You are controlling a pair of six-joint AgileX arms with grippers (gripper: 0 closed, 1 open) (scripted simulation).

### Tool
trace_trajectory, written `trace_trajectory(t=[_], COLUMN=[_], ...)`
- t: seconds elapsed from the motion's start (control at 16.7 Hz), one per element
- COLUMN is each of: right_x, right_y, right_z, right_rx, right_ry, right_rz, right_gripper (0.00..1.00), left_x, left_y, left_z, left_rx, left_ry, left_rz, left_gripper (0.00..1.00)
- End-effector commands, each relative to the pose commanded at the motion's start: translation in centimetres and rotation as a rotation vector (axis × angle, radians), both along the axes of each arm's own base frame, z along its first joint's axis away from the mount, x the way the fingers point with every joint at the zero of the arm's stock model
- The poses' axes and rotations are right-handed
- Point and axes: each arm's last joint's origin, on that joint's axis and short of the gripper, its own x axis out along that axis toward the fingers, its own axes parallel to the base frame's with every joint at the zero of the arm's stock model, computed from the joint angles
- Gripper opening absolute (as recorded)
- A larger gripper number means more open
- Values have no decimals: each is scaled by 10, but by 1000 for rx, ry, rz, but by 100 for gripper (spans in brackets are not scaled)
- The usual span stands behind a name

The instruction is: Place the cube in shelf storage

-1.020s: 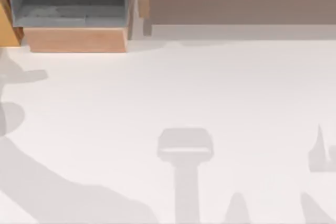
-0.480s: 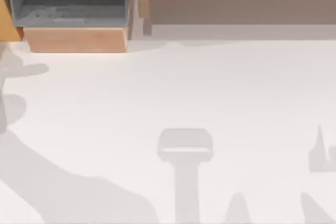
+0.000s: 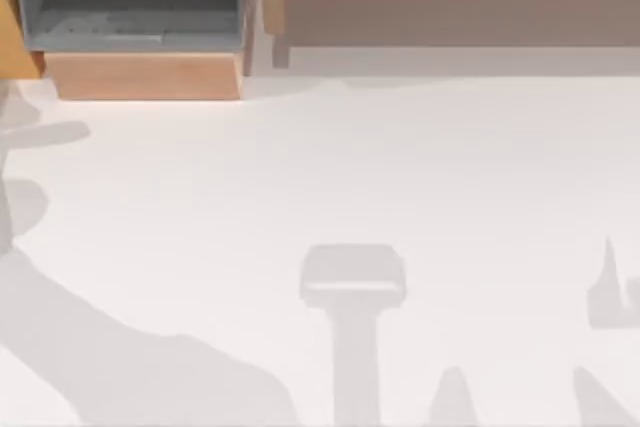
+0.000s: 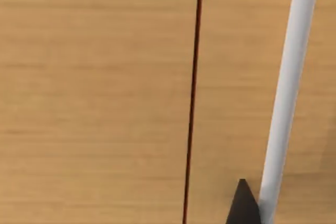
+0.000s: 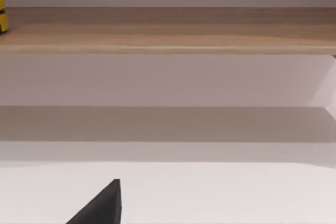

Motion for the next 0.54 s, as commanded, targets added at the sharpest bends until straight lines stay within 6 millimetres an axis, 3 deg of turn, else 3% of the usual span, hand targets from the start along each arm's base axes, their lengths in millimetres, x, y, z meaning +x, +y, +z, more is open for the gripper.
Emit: trace_trajectory(t=[0.18,0.54], right_x=[0,0], right_y=[0,0], right_z=[0,0], right_rx=[0,0], right_ry=[0,0], right_rz=[0,0], right_gripper=[100,100], left_x=[0,0], left_y=[0,0], left_z=[0,0], left_rx=[0,0], left_ry=[0,0], left_rz=[0,0], left_gripper=[98,100])
